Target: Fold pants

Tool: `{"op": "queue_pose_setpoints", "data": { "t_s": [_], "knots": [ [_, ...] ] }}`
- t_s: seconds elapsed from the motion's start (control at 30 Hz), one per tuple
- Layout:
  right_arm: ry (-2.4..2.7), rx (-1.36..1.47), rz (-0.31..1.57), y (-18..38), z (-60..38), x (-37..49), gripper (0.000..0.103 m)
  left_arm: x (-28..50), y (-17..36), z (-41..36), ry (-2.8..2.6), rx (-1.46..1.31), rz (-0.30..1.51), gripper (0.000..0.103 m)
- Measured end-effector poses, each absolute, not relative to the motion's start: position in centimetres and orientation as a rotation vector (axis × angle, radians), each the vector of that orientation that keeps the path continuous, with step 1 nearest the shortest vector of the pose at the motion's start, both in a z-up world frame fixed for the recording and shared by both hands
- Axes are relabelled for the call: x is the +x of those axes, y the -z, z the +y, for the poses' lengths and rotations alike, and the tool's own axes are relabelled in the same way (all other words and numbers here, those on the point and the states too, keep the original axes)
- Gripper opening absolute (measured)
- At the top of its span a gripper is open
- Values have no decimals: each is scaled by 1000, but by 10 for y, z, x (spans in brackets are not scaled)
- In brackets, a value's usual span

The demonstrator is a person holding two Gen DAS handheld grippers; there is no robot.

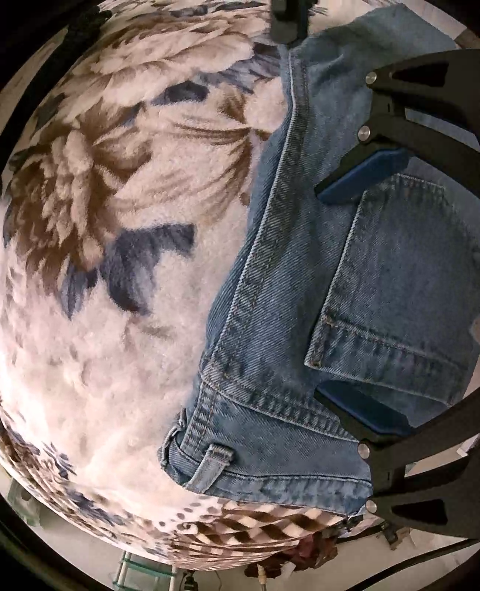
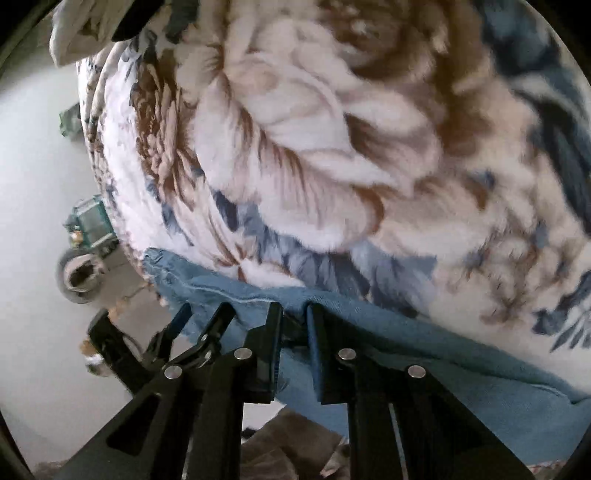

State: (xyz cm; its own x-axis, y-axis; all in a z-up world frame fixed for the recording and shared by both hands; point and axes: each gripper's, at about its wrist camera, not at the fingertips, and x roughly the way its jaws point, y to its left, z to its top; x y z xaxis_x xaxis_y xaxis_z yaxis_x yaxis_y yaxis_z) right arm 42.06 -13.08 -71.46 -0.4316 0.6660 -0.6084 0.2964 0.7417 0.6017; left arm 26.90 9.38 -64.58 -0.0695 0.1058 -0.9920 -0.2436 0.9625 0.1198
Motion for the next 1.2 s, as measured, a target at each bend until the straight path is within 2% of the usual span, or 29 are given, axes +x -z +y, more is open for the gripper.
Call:
{"op": "queue_pose_setpoints", "data": {
  "t_s": [0.07,0.1,0.13,0.2,0.27,0.3,0.33,0.4,0.5,0.53,0.63,0.77,0.87,1.0,1.1,1.2],
  "knots": [
    [-542,710,2049,718,-130,416,35,272,644,102,-289,-121,1617,99],
    [-545,672,2060,718,-115,416,53,274,644,106,-291,-126,1615,99],
    [-556,626,2079,724,-108,412,57,275,641,100,-295,-126,1615,99],
    [-564,538,2134,736,-91,405,57,275,639,104,-300,-129,1614,99],
    [-587,456,2117,741,-78,401,48,275,640,105,-303,-128,1614,99],
    [-589,423,2110,741,-74,401,27,274,640,105,-302,-129,1610,99],
    [-599,389,2106,742,-70,400,15,274,639,105,-301,-124,1607,99],
    [-570,380,2075,734,-73,407,9,274,643,103,-297,-101,1607,99],
    [-509,510,1982,714,-106,421,7,275,647,106,-292,-102,1606,99],
    [-443,525,1955,712,-121,423,2,276,647,108,-292,-112,1609,99],
    [-389,526,1935,709,-148,426,1,278,645,109,-298,-119,1620,99],
    [-389,438,1845,662,-165,426,2,283,631,101,-256,-154,1600,99],
    [-517,523,1874,645,-157,406,2,289,625,91,-219,-176,1588,99],
    [-546,501,1981,677,-145,381,2,300,632,81,-220,-149,1572,99],
    [-403,601,1909,705,-163,388,2,309,647,81,-244,-103,1590,99],
    [-219,864,1801,722,-207,392,2,313,658,88,-243,-126,1606,99]
  ]
}}
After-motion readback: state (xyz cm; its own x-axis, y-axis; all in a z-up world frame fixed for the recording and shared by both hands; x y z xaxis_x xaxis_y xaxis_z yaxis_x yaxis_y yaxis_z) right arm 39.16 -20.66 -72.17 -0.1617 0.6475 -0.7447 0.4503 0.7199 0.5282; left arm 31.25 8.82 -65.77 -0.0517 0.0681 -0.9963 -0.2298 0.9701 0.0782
